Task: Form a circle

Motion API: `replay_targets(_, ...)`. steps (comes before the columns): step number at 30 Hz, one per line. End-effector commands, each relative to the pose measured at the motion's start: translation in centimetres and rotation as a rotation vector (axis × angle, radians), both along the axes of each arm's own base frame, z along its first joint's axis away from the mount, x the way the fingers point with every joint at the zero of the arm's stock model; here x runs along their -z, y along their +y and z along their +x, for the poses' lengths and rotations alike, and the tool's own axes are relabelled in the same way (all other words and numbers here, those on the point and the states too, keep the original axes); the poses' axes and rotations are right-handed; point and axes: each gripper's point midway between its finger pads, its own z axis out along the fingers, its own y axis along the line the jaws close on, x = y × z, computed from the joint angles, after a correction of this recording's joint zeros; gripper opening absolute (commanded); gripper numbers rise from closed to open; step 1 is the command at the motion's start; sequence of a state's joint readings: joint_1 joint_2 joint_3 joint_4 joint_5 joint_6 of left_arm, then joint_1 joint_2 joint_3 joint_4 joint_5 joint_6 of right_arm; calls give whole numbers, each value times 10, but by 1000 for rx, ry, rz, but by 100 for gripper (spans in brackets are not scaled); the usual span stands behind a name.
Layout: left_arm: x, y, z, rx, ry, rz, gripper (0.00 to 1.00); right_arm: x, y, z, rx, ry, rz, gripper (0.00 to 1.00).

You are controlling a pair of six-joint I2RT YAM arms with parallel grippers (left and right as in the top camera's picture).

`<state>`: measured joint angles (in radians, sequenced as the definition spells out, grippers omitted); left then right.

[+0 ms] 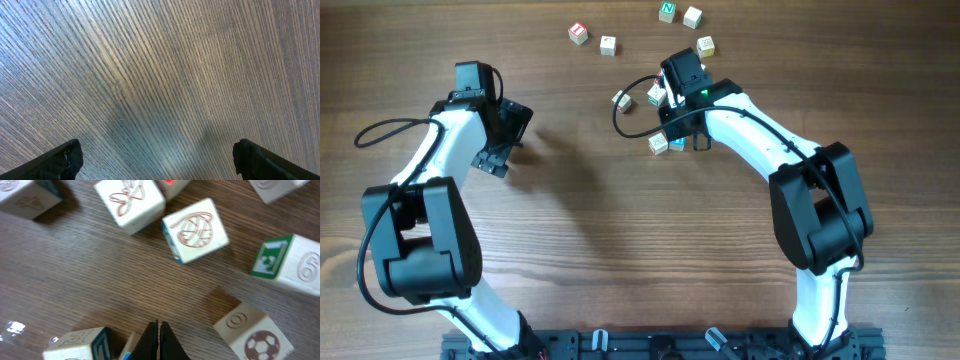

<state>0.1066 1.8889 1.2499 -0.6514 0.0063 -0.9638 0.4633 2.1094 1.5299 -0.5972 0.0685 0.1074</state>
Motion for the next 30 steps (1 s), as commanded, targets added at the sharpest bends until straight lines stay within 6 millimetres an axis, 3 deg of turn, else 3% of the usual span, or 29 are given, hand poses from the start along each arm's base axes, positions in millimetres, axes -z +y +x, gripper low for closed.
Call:
replay_targets(1,4,0,0,-10,10,-8,100,7,-7,0,61,14,-14,4)
replay_targets(7,4,0,0,-10,10,-8,100,2,22,-1,-120,10,85,4)
replay_targets(21,4,0,0,-10,10,-8,100,9,10,-11,-121,48,17,4)
replay_targets(30,4,0,0,-10,10,-8,100,7,-2,-2,-34,12,-27,4)
